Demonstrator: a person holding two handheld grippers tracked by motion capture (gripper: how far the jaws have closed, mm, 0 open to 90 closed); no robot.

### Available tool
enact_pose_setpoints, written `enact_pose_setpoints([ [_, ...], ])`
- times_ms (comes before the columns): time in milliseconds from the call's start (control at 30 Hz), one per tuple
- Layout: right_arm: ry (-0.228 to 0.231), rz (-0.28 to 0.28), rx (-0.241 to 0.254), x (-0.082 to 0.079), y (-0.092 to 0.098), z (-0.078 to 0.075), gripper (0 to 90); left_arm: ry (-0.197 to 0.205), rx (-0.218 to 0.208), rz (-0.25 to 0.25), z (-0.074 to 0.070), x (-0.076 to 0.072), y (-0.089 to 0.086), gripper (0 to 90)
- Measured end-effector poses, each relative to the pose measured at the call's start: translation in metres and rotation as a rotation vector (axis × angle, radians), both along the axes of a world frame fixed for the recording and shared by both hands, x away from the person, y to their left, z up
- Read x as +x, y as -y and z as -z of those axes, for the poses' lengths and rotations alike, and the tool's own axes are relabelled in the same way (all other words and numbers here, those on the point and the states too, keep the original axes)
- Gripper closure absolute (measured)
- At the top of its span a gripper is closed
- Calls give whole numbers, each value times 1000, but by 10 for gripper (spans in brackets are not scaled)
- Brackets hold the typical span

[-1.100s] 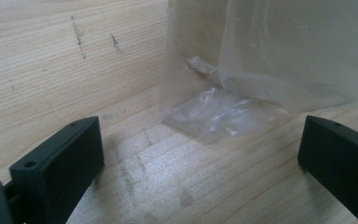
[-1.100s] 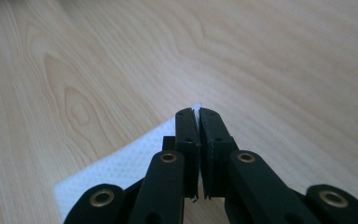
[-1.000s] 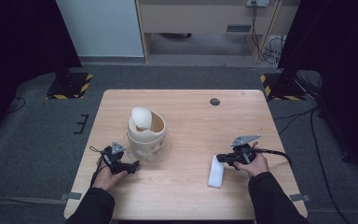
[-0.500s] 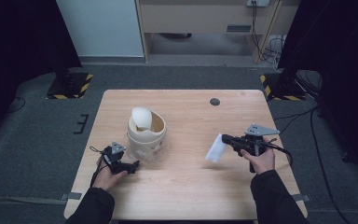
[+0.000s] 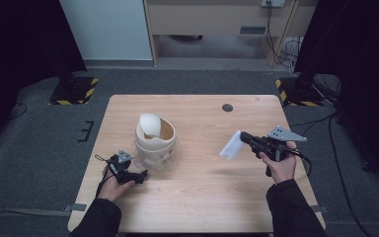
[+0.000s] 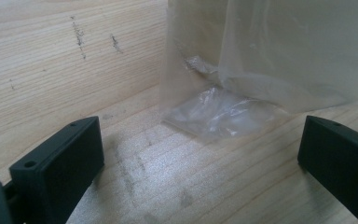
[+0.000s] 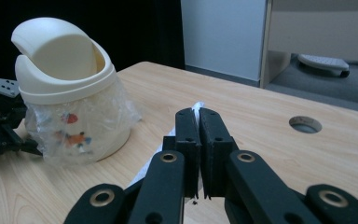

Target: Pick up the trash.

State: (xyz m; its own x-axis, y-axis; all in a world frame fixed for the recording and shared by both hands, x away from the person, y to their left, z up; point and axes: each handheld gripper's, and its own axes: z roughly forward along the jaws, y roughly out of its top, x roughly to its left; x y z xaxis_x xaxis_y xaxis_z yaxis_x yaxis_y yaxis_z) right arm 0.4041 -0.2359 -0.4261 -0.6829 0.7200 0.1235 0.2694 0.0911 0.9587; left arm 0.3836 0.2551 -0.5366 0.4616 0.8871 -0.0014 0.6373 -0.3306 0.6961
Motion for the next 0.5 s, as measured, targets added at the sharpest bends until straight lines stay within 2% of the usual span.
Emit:
enact_pose_setpoints([
  [233,47,-17,-13,5,-5,-7,873,0,0,0,0,0,0,0],
  [500,53,-8,5,5,-4,-11,873,0,0,0,0,0,0,0],
])
